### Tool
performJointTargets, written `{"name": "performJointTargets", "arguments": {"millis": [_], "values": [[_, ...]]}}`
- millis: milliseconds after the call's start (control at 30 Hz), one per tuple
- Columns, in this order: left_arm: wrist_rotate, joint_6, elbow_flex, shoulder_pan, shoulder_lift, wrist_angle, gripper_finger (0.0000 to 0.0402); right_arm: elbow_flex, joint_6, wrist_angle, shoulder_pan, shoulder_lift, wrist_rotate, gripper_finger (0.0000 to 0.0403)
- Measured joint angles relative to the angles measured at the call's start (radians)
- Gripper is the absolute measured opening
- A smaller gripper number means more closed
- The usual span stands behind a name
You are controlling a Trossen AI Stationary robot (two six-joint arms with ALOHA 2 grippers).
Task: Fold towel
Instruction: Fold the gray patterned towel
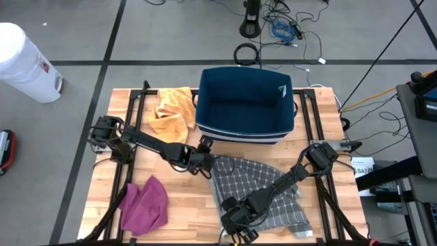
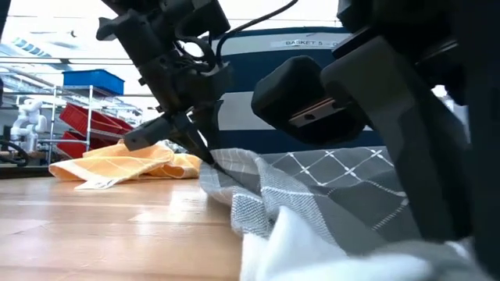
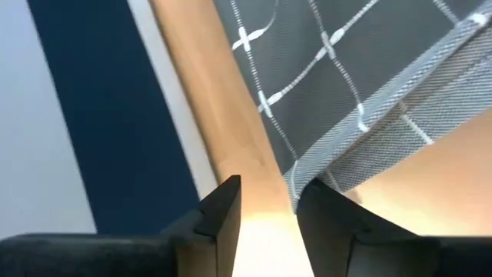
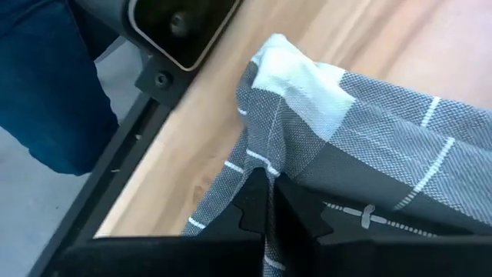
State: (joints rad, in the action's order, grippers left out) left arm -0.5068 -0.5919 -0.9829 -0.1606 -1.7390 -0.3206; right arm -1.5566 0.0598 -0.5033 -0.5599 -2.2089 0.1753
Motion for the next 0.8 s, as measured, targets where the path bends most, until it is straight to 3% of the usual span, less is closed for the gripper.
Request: {"name": "performJointTargets", "arguments": {"millis": [433,800], "values": [[-0.081,0.037,0.0,0.083,0.0,-0.05,0.0179,-0.001,-0.087,-0.177,0.073,0.009,0.028,0.0012],[0.001,0.032,0.0,0.073,0.0,-0.044,0.0186,0.007,-0.078,-0.082,0.075,0.097,0.026,0.0079]]}}
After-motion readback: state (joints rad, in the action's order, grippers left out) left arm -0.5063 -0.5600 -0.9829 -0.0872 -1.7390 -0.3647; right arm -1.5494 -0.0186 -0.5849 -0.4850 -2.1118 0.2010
